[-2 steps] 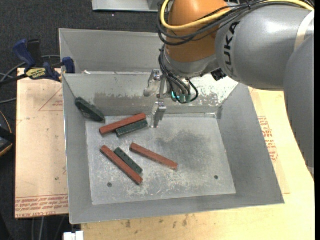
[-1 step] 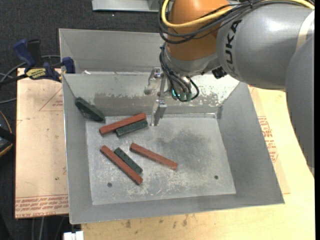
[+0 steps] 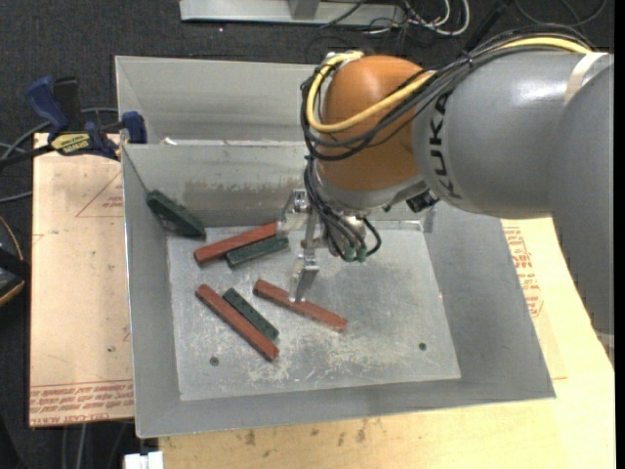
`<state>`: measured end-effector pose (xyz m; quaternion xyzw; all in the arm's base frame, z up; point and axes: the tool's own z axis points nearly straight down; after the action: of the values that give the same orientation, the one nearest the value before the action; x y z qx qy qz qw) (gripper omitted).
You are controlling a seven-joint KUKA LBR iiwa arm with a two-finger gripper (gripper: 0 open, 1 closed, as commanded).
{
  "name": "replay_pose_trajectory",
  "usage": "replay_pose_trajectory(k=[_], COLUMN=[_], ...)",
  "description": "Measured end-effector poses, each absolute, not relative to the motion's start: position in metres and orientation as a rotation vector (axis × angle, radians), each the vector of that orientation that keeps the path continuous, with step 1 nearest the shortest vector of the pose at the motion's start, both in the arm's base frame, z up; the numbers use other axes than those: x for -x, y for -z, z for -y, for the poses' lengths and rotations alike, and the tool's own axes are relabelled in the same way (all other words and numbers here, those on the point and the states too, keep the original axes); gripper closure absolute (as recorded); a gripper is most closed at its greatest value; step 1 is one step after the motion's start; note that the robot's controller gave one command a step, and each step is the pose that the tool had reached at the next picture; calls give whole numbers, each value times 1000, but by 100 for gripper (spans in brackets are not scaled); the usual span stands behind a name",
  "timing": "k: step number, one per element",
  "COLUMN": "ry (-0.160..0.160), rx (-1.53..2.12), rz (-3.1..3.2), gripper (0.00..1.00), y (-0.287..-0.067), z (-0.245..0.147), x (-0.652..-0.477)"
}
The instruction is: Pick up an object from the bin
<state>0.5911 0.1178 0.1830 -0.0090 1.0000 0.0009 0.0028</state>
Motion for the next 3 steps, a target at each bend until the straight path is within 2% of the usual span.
replay_pose_trajectory(k=[1, 2, 3], ry=[-2, -8, -9], rx=[8, 522, 522], rz=[-3149, -3080, -3080], gripper=[0, 100, 100], y=[-144, -79, -79], z=[-116, -97, -97], x=[-573, -602, -602])
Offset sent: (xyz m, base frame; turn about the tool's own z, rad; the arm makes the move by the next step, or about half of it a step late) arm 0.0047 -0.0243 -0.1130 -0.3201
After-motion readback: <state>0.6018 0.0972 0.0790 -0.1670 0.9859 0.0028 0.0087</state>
